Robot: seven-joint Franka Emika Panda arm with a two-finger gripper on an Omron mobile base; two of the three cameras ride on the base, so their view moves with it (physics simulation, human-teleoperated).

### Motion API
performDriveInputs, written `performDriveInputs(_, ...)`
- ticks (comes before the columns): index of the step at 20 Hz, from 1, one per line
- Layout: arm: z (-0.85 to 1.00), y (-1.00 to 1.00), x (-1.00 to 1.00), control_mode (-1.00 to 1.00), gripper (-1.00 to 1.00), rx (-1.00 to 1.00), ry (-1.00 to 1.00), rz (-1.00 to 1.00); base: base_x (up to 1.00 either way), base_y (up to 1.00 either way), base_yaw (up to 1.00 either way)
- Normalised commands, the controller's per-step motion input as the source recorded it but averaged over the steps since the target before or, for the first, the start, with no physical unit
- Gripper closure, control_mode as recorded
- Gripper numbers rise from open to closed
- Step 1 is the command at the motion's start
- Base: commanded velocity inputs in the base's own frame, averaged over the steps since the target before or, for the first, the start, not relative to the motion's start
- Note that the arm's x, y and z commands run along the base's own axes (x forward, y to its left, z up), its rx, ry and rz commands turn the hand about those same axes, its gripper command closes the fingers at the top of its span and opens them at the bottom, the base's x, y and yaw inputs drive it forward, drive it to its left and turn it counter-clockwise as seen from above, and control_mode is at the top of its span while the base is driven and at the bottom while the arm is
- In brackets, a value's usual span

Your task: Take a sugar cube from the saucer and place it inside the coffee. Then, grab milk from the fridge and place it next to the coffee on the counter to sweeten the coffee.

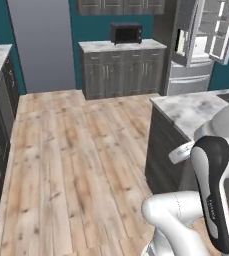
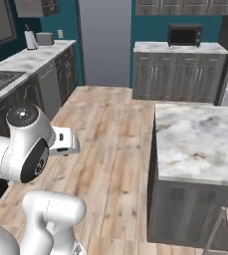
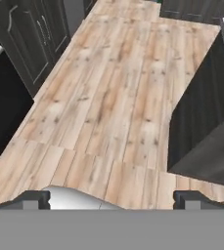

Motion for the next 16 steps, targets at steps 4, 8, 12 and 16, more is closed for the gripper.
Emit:
performDriveInputs(4, 0.00, 0.00, 0.00, 1.00, -1.00, 0.00, 0.00, 0.00, 1.00, -0.01, 0.38)
performDriveInputs(8, 0.00, 0.00, 0.00, 1.00, -1.00, 0.00, 0.00, 0.00, 1.00, -0.19, 0.28)
performDriveInputs(12, 0.00, 0.00, 0.00, 1.00, -1.00, 0.00, 0.00, 0.00, 1.00, -0.29, 0.04)
performDriveInputs(16, 0.00, 0.00, 0.00, 1.00, -1.00, 0.00, 0.00, 0.00, 1.00, -0.29, -0.10)
